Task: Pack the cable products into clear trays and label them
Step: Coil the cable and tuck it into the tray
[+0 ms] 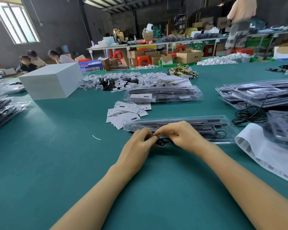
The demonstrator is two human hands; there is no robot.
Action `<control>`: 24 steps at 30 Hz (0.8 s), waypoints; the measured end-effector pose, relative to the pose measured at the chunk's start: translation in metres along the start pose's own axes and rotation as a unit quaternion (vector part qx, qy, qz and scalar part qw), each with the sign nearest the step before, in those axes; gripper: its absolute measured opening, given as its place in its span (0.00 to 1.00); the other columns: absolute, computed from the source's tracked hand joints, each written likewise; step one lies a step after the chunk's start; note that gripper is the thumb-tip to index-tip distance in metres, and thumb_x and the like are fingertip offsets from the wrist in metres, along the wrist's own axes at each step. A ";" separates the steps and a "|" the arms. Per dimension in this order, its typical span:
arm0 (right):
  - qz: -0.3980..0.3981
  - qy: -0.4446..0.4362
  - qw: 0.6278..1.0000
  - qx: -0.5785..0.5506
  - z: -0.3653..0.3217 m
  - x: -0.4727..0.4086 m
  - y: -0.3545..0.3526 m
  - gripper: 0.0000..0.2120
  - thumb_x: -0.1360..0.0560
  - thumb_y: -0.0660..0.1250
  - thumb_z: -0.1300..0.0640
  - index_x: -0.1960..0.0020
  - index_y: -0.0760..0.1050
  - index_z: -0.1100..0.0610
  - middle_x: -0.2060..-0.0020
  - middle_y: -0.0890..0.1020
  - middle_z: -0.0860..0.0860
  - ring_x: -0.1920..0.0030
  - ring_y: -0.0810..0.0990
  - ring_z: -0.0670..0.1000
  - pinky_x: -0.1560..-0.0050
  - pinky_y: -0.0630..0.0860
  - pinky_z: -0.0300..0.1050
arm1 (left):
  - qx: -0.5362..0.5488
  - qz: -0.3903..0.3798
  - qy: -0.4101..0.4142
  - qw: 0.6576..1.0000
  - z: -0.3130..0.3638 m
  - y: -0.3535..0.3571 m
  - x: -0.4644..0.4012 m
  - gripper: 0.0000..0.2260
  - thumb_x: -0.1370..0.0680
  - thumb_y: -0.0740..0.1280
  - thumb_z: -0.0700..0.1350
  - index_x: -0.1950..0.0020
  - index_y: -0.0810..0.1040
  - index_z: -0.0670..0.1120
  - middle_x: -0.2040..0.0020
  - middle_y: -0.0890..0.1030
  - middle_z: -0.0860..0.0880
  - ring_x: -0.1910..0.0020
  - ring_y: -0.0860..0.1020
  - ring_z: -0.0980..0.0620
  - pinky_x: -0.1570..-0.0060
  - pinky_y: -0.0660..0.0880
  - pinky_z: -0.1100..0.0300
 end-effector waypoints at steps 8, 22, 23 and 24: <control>-0.007 0.029 0.999 0.013 0.001 0.004 0.000 0.13 0.22 0.65 0.58 0.54 0.65 0.42 0.55 0.85 0.46 0.56 0.81 0.48 0.51 0.76 0.47 | 0.013 -0.035 -0.010 0.999 -0.005 0.009 0.000 0.12 0.22 0.65 0.36 0.40 0.78 0.40 0.47 0.78 0.43 0.50 0.76 0.43 0.53 0.71 0.59; -0.011 0.028 0.999 0.018 -0.001 0.007 0.002 0.15 0.23 0.67 0.57 0.58 0.62 0.44 0.53 0.84 0.47 0.48 0.82 0.51 0.47 0.76 0.54 | -0.032 -0.009 -0.037 0.999 -0.004 0.002 0.001 0.13 0.27 0.64 0.34 0.45 0.81 0.40 0.48 0.84 0.47 0.50 0.81 0.45 0.57 0.76 0.57; -0.012 0.030 0.999 0.015 0.000 0.007 0.002 0.14 0.23 0.67 0.57 0.58 0.62 0.44 0.53 0.84 0.47 0.48 0.82 0.50 0.47 0.76 0.54 | -0.035 -0.011 -0.009 0.999 -0.003 0.001 0.001 0.17 0.30 0.64 0.30 0.44 0.81 0.38 0.48 0.84 0.44 0.50 0.82 0.43 0.54 0.78 0.55; -0.013 0.032 0.999 0.013 0.000 0.007 0.002 0.14 0.23 0.67 0.57 0.58 0.62 0.44 0.52 0.84 0.46 0.48 0.82 0.50 0.46 0.76 0.54 | -0.030 -0.027 0.007 0.999 -0.005 0.003 0.003 0.19 0.31 0.63 0.28 0.42 0.80 0.36 0.47 0.83 0.42 0.48 0.81 0.42 0.50 0.78 0.53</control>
Point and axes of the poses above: each hand's wrist, its own x-axis away from the middle knuckle, its own y-axis out of the palm, z = x × y, the point moved 5 cm from there along -x, towards the middle knuckle
